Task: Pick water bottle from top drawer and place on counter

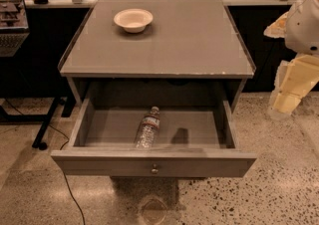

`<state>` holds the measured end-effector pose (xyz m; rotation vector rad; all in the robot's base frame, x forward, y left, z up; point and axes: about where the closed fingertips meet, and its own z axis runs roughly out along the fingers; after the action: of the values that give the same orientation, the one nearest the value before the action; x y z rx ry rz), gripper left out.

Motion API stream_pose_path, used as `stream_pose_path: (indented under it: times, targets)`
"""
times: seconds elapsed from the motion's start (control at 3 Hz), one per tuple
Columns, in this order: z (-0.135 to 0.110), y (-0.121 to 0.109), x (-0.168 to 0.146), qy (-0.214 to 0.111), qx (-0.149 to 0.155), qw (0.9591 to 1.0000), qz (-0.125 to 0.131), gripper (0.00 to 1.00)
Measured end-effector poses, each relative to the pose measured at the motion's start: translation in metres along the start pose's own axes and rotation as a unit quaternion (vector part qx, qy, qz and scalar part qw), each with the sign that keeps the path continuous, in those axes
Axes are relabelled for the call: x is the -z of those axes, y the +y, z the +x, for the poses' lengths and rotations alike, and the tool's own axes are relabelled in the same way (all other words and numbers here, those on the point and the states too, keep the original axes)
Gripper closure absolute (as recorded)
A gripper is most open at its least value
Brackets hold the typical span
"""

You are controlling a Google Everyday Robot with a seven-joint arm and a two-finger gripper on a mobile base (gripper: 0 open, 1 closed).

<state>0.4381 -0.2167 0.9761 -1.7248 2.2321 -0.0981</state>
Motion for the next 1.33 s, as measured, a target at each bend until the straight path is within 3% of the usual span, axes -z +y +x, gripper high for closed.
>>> stream_pose_path:
  times: [0.67, 1.0, 1.33]
  targets:
    - [0.001, -0.003, 0.002, -0.006, -0.016, 0.9997, 0.015, 0.0]
    - [0.01, -0.006, 0.004, -0.02, -0.094, 0.9934, 0.062, 0.0]
    - [0.011, -0.023, -0.017, -0.023, -0.168, 0.9781, 0.121, 0.0]
